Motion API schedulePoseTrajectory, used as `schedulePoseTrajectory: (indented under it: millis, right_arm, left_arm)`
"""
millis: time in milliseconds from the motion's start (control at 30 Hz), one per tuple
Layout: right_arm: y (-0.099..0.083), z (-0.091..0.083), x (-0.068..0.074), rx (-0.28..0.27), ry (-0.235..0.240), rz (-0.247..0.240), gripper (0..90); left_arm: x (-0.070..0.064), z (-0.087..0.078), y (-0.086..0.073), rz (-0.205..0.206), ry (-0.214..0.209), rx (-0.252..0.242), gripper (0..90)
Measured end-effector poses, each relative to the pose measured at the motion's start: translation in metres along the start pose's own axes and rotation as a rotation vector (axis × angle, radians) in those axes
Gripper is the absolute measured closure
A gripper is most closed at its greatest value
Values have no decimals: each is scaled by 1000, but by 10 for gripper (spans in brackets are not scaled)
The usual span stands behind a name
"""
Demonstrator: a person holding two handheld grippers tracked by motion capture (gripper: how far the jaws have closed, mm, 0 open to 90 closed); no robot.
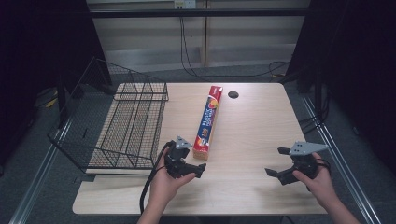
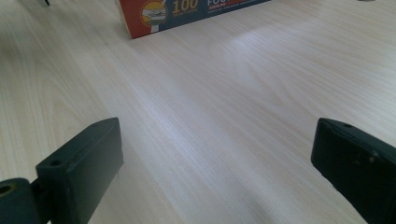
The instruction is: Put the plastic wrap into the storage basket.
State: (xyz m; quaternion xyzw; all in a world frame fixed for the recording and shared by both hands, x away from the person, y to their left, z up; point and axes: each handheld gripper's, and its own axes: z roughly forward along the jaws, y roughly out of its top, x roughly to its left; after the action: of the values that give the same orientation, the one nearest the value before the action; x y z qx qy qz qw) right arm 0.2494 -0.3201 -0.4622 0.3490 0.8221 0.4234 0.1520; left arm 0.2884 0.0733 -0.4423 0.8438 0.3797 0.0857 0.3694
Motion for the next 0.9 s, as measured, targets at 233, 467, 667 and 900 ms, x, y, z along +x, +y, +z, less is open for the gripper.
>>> schedulePoseTrajectory:
  millis: [233, 467, 667, 900]
  right_arm:
    - [-3, 0, -1, 5, -6, -3, 20]
    - [-7, -4, -5, -5, -19, 13, 20]
    - [-9, -4, -2, 1, -13, 12, 22]
    - [-10, -6, 0, -5, -13, 16, 20]
  left_arm:
    - [-2, 2, 3, -1, 3, 26, 54]
    - [0, 0, 11, -7, 15, 23, 54]
    - [2, 1, 28, -3, 16, 9, 53]
    - [4, 16, 53, -21, 8, 38, 53]
